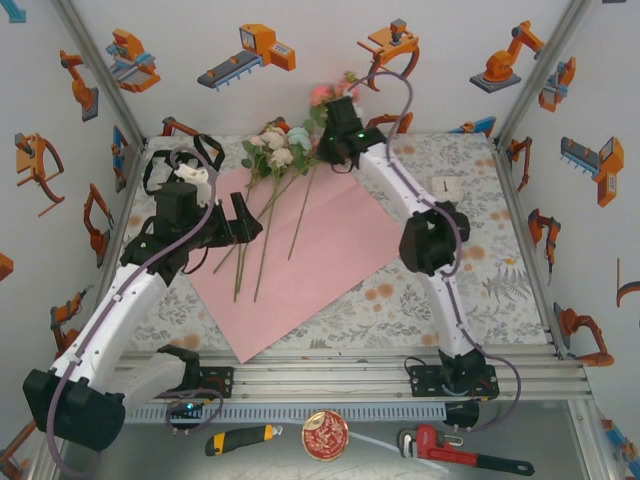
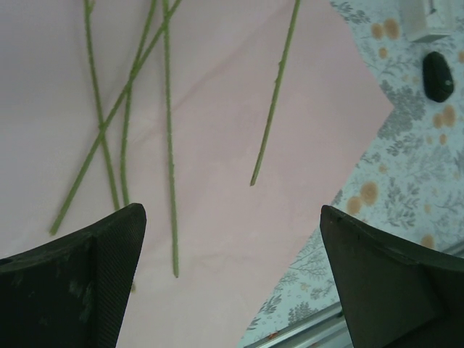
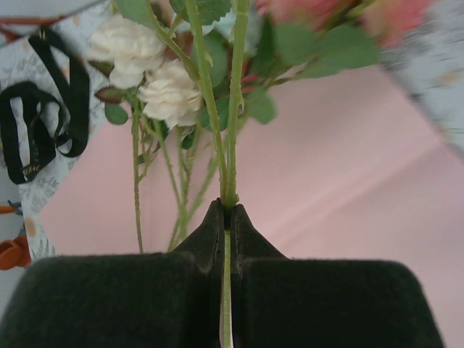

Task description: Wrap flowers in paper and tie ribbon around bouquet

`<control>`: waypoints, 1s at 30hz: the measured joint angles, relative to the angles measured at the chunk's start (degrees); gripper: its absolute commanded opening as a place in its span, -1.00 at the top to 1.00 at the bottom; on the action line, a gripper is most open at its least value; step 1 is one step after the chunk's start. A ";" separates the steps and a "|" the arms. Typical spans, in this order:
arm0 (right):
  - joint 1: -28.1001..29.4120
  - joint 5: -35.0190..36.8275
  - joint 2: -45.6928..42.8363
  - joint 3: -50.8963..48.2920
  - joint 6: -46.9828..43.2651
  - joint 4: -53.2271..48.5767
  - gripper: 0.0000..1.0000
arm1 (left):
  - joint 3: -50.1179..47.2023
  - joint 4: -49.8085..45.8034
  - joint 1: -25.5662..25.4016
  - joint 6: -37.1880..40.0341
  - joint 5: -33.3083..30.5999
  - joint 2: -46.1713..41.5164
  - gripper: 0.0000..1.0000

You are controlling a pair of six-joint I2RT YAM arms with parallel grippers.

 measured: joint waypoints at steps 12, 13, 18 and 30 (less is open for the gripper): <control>3.72 -4.42 14.93 8.76 0.39 0.83 0.14 | 0.31 -4.98 5.25 0.98 -7.63 0.72 -0.66; 3.32 -4.96 14.03 8.39 -0.20 0.90 0.12 | 0.39 -5.27 6.16 0.85 -7.89 1.90 -0.43; 0.87 -5.70 -0.63 -6.84 -2.32 0.79 0.15 | 1.36 -6.25 12.44 0.42 -8.00 9.77 0.80; -1.99 -1.90 -31.93 -52.43 3.72 6.32 1.00 | 7.32 -5.05 22.45 0.48 -6.80 31.15 1.00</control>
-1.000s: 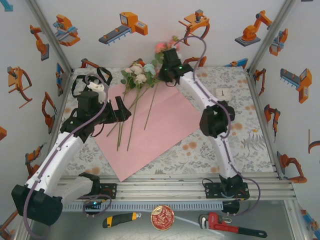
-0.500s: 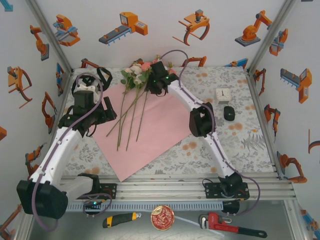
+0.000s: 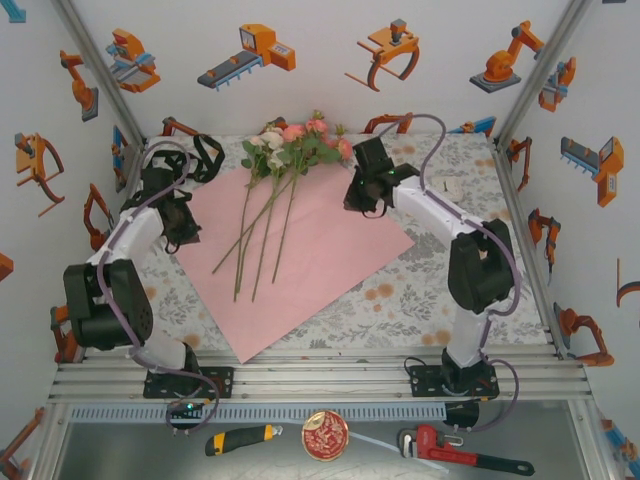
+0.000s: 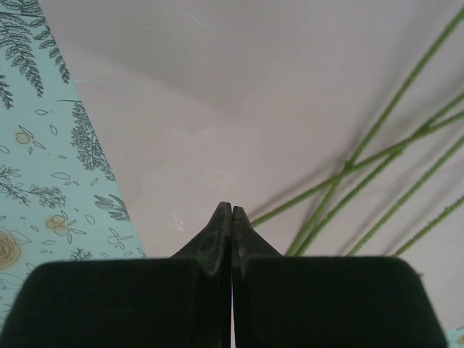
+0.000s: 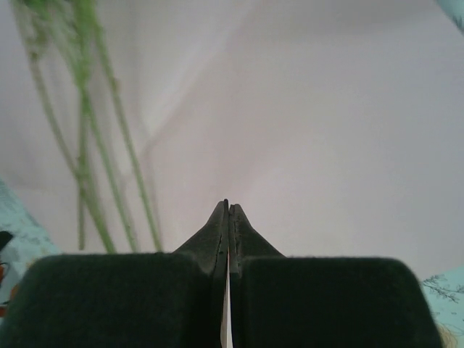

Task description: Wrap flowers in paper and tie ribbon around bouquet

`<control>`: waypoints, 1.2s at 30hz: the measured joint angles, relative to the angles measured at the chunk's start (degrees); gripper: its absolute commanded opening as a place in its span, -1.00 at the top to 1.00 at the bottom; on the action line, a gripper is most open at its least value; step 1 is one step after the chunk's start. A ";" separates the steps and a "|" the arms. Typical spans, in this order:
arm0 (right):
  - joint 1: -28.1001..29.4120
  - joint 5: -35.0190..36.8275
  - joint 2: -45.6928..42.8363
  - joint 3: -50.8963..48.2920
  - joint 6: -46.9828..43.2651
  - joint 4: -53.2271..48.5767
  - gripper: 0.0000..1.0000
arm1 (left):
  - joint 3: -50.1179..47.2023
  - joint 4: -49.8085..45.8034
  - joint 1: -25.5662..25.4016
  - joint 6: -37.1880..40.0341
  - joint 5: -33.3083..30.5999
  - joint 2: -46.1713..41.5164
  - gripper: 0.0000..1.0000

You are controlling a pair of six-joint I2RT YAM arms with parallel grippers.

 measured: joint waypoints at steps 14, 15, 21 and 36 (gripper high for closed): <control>-5.25 0.46 3.74 -9.55 2.86 0.33 1.00 | 1.81 -2.97 1.40 -0.52 4.39 10.23 1.00; -5.62 0.61 3.82 -9.57 2.86 0.33 1.00 | 1.62 -3.02 1.40 -0.90 5.27 10.47 1.00; -9.46 0.87 6.40 -8.33 1.90 -0.33 1.00 | -0.13 -3.39 0.87 -2.97 10.73 11.32 1.00; -18.49 1.53 17.70 9.77 -8.17 -5.60 1.00 | -4.00 -1.53 -12.74 -8.33 26.58 11.28 1.00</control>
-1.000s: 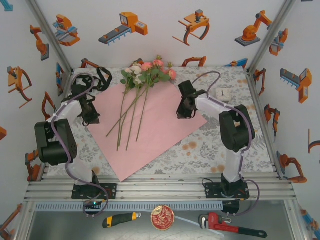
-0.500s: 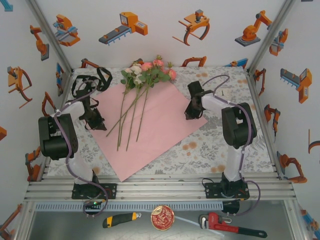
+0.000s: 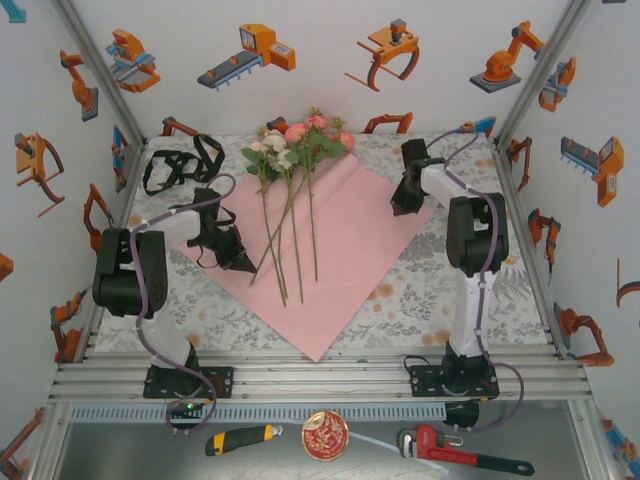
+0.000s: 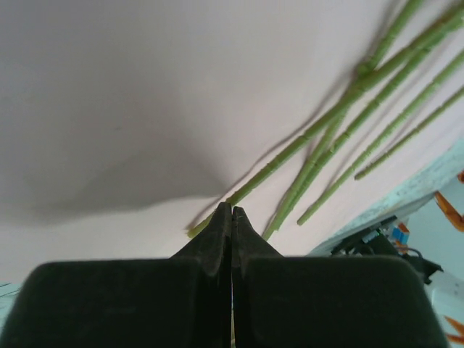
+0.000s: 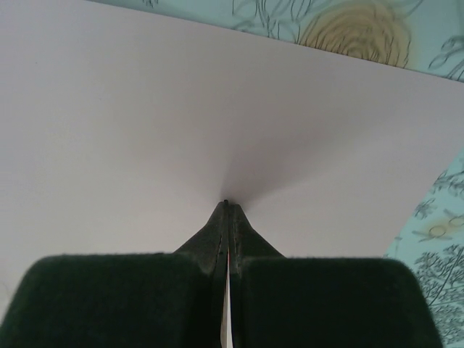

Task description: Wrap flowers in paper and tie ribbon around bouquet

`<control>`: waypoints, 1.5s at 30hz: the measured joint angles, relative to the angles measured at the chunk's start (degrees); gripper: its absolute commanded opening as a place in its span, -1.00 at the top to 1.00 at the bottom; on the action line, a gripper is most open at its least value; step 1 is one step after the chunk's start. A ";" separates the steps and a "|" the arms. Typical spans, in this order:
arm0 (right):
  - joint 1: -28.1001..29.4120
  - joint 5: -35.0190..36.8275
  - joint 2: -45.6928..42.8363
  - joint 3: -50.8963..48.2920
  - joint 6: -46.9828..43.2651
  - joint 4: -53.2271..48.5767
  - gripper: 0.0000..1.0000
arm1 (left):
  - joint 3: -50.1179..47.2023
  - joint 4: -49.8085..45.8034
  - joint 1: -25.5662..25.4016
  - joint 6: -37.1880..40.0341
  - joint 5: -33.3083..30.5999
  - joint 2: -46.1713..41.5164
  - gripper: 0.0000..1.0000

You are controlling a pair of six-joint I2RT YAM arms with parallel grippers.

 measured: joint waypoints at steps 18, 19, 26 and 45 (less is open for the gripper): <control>5.84 -11.52 -26.21 -25.92 1.05 7.26 0.14 | 5.53 6.67 -6.69 -2.95 6.45 6.03 1.00; 6.56 -12.39 -26.58 -27.08 1.16 7.93 0.12 | 6.01 6.86 -7.13 -2.95 7.08 6.27 1.00; 13.97 -15.45 -33.48 -36.89 3.69 9.73 -0.04 | 7.72 7.82 -8.98 -2.29 5.70 1.70 0.56; 30.95 -8.94 -54.25 -63.49 22.80 16.26 -0.36 | -23.85 6.27 -9.11 -31.30 -19.98 -48.33 -0.73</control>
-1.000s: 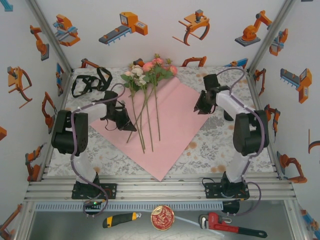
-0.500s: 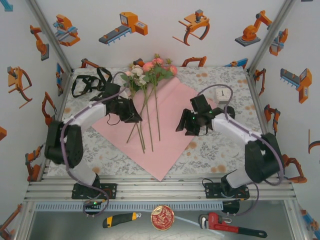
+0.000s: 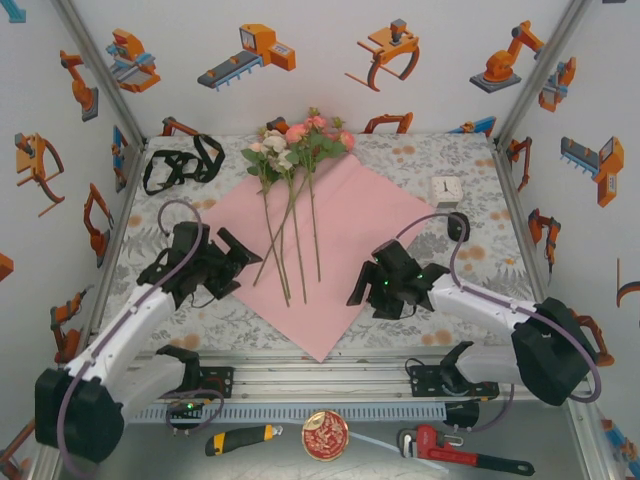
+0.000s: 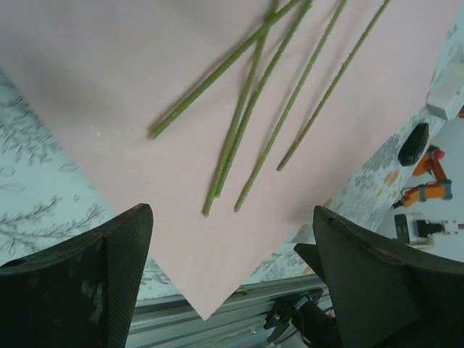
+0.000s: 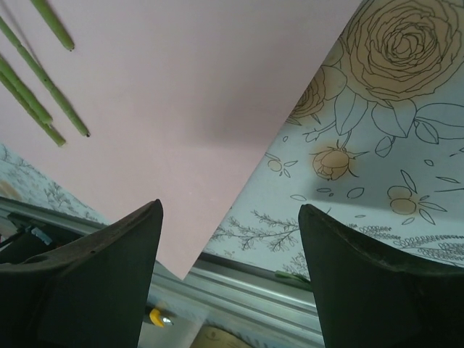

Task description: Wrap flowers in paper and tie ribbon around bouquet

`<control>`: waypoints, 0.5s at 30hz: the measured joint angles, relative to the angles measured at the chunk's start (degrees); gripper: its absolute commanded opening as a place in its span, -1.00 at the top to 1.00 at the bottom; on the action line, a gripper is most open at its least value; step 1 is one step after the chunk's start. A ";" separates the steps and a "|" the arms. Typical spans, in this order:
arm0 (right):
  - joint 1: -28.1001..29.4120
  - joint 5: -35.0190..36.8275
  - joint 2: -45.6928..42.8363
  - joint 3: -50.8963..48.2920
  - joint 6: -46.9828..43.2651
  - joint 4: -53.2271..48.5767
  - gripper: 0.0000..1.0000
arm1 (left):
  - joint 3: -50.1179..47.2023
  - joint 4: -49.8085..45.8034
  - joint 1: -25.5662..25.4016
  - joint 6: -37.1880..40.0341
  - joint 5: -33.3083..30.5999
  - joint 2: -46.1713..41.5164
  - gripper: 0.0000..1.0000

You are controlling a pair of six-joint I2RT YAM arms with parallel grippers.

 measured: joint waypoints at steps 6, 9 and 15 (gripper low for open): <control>4.87 3.87 0.79 -2.38 6.38 6.36 -0.34 | -2.45 -4.87 0.00 -0.50 -1.05 -8.04 -0.82; 7.61 5.62 2.62 -2.40 9.51 10.54 -0.23 | -2.45 -6.43 0.00 0.70 -0.17 -9.22 -0.85; 8.90 9.01 4.00 -2.51 13.27 12.31 0.65 | -1.46 -8.11 0.00 7.61 1.46 -9.77 -0.90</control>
